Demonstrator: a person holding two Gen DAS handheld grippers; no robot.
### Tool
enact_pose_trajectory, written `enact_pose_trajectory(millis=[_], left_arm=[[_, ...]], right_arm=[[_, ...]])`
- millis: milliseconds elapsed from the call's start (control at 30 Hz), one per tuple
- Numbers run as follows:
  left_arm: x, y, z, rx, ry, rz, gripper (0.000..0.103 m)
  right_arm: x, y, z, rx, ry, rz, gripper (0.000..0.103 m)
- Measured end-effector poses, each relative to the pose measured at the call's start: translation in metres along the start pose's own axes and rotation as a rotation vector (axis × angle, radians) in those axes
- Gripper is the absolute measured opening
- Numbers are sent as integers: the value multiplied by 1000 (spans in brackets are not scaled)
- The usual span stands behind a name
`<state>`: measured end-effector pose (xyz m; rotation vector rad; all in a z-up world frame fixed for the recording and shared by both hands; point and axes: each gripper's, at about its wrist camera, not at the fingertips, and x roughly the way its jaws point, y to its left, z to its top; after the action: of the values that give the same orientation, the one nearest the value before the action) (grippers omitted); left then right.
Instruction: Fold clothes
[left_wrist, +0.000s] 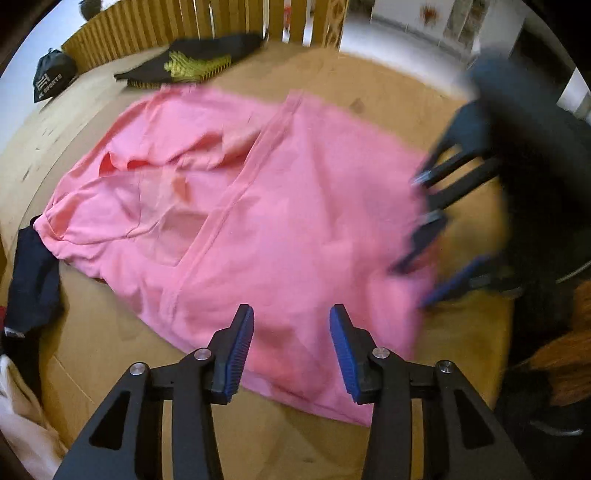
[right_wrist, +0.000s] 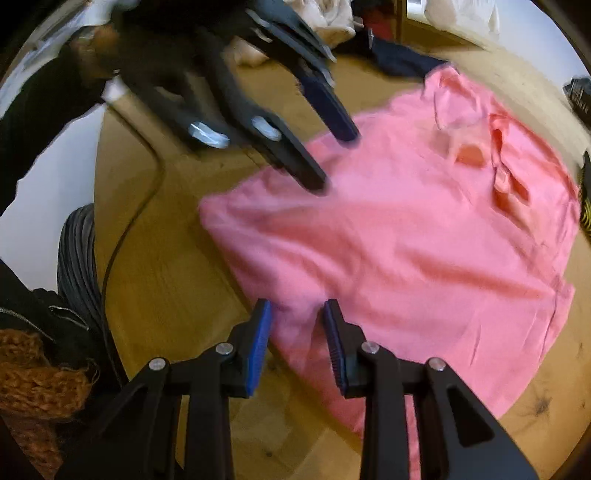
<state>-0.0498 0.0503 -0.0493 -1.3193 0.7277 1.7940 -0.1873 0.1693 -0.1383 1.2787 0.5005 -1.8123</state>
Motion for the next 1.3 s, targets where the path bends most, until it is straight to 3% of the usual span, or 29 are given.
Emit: enact_pose_trajectory(millis=[133,233,400,567,700,933,1167,1267,1300], left_arm=[[-11,14,-20,-65,-16,23,45],[-29,2,-38,-63,-34,45,45],[-42,-70,-47,120,-68,-27,52],[-14,-109,-37,264,38,26,52],[-6,-98,-38,210,91,39,58],[-8,-84,-50,145,64,-18,55],[-11,-68,-54,92,53,-36,38],[-13,-58,-55,50,56,-37,15],[-13,-56,-56,49,56,-39,13]], right_arm=[[-14,1,-17,-4,48,0,30],[-43,-13,-43,35,9,-63,31],[-60,-45,-86,35,15,-159,38],[-62,-32,-105,-71,15,-223,39],[-60,-30,-111,-95,19,-223,39],[-58,-43,-107,-79,14,-262,39],[-54,-53,-103,-56,18,-244,39],[-52,-62,-102,-9,10,-209,39],[-52,-64,-102,6,8,-202,39]])
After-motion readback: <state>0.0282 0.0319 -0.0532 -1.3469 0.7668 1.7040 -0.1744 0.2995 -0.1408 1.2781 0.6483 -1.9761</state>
